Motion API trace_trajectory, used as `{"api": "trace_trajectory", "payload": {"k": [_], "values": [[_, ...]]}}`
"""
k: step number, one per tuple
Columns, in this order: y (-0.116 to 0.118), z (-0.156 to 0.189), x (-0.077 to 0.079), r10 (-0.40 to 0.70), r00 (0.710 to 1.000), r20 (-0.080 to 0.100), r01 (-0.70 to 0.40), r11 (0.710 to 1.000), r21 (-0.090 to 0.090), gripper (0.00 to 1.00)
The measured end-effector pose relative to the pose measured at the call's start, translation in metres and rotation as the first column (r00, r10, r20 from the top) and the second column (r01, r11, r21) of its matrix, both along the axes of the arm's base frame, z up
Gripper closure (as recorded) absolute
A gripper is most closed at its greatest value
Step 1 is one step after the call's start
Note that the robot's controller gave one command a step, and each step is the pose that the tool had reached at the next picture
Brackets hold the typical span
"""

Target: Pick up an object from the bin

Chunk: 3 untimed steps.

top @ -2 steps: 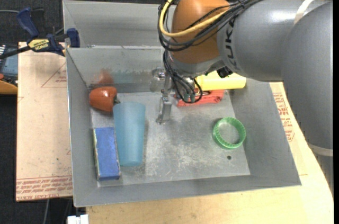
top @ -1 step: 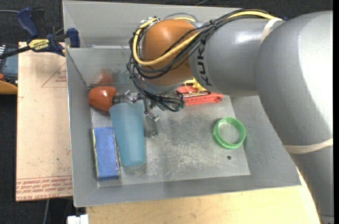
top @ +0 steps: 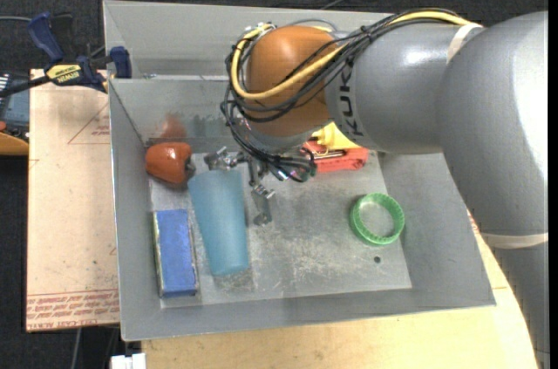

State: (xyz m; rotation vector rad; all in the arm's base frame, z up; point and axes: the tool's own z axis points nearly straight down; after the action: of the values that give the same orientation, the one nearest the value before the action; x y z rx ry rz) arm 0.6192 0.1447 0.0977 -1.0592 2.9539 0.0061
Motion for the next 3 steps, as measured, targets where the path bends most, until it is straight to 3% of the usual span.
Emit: {"api": "trace_trajectory", "payload": {"k": [1,2,3], "values": [[0.003,0.002,-0.011,0.378,0.925,0.02,-0.378,0.926,0.002,0.0],[0.014,-0.027,-0.007,0.363,0.932,0.006,-0.363,0.932,0.002,0.0],[0.03,-0.026,-0.015,0.507,0.862,0.021,-0.506,0.862,-0.01,1.0]]}}
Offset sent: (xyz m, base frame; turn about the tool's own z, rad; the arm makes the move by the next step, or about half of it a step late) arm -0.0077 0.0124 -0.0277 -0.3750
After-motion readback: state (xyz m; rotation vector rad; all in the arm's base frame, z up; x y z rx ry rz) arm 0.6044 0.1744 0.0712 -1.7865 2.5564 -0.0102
